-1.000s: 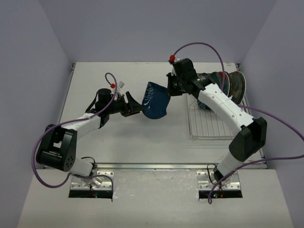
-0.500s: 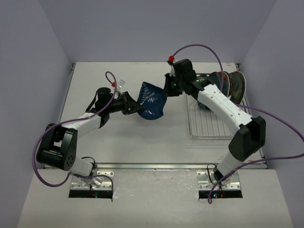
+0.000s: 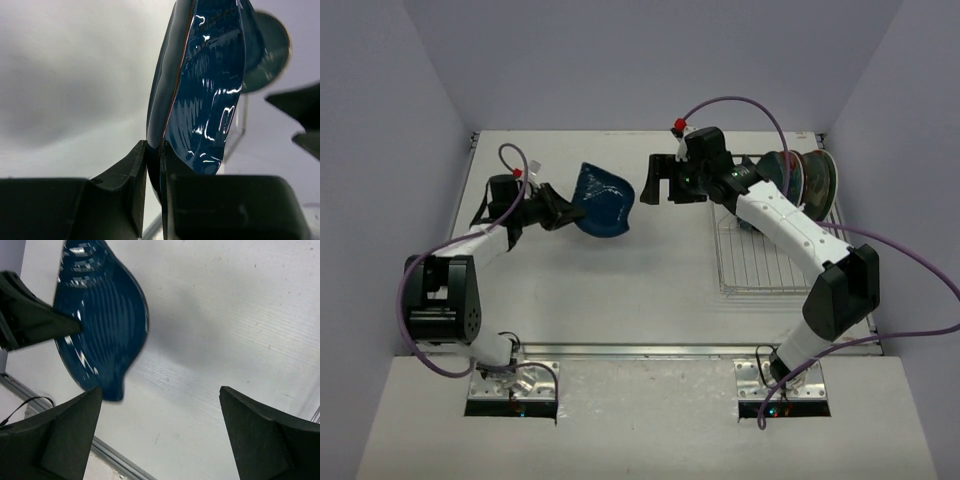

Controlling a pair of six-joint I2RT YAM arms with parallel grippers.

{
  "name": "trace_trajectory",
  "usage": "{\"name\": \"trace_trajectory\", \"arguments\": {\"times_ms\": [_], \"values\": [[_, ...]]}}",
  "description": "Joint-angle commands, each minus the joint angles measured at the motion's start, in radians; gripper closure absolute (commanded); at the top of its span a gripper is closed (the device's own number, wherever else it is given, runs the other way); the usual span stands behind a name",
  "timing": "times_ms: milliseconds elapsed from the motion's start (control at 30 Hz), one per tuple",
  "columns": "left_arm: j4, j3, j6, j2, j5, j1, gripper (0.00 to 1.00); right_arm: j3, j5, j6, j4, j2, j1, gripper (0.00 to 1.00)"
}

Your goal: Unload the plates from the dish rack

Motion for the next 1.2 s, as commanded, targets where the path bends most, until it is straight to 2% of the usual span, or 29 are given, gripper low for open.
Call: {"name": "trace_trajectory", "arguments": {"times_ms": [0, 67, 233, 367, 567, 767, 933, 1167], "values": [[-0.089, 0.204, 0.152, 0.065, -0.009, 0.11, 1.0, -0.01, 0.011, -0.01, 0.048, -0.054, -0.021, 0.01], [-0.179, 0.32, 0.218, 0.15, -0.018, 0.158, 1.0, -0.017, 0.004, -0.016, 0.048, -0.06, -0.04, 0.01], [-0.263, 0.537, 0.287, 0.341, -0.051, 0.283, 1.0, -0.031, 0.034, -0.058, 0.053, -0.073, -0.055, 0.01], [-0.312, 0.708, 0.337, 0.485, -0.069, 0.316, 1.0, -0.043, 0.045, -0.116, 0.058, -0.074, -0.061, 0.01], [-0.382, 0.983, 0.418, 0.705, 0.032, 0.351, 1.0, -0.068, -0.035, -0.184, 0.055, -0.085, -0.093, 0.01], [-0.584, 1.303, 0.498, 0.932, 0.072, 0.381, 1.0, -0.086, -0.103, -0.185, 0.049, -0.1, -0.149, 0.01], [-0.627, 1.373, 0.512, 1.016, 0.092, 0.403, 1.0, -0.095, -0.139, -0.18, 0.049, -0.099, -0.184, 0.01], [-0.625, 1.36, 0.488, 1.056, 0.129, 0.421, 0.9, -0.102, -0.155, -0.168, 0.047, -0.102, -0.205, 0.01]]}}
